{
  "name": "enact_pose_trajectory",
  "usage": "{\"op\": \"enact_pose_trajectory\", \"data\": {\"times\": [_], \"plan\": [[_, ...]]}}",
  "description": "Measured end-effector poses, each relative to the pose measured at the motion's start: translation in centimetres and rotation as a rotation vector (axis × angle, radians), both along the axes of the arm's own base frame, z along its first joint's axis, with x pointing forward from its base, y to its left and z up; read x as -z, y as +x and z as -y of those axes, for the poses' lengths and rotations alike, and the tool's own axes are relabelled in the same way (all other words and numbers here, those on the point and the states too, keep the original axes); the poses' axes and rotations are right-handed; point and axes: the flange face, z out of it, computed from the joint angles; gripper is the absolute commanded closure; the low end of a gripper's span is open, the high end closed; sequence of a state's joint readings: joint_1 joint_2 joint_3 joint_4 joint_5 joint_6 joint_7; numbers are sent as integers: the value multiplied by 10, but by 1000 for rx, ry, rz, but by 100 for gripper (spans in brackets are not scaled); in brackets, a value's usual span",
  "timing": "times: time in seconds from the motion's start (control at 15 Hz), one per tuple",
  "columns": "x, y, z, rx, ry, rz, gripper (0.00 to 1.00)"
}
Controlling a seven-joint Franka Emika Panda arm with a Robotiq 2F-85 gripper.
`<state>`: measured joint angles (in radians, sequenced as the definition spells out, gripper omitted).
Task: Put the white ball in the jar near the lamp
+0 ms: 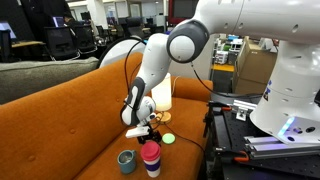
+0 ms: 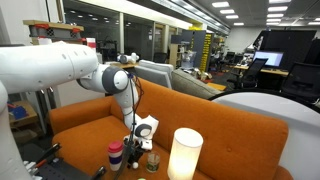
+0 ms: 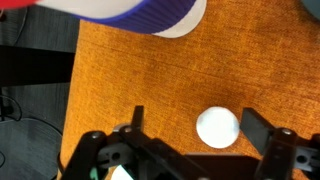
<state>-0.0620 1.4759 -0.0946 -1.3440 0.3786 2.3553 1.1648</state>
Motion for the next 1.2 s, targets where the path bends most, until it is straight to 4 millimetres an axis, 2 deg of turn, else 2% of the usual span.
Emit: {"op": "enact_pose_trajectory", "data": {"times": [0.07,0.2,0.33,0.47,0.53,0.67,1.07,1.13,1.2], "plan": [[1,-1,-1,-1,0,-3,11],[1,-2,-1,-2,1,-6,10],[1,-1,-1,-3,0,-4,10],[0,-1,-1,-4,-1,-2,14],[0,-1,-1,-6,-2,-3,32],[0,-1,0,-16,-7,-5,41],[1,-5,11,-30,-29,-14,83],[1,-5,13,-31,-32,-14,89],[1,-5,14,-30,-34,-15,90]]}}
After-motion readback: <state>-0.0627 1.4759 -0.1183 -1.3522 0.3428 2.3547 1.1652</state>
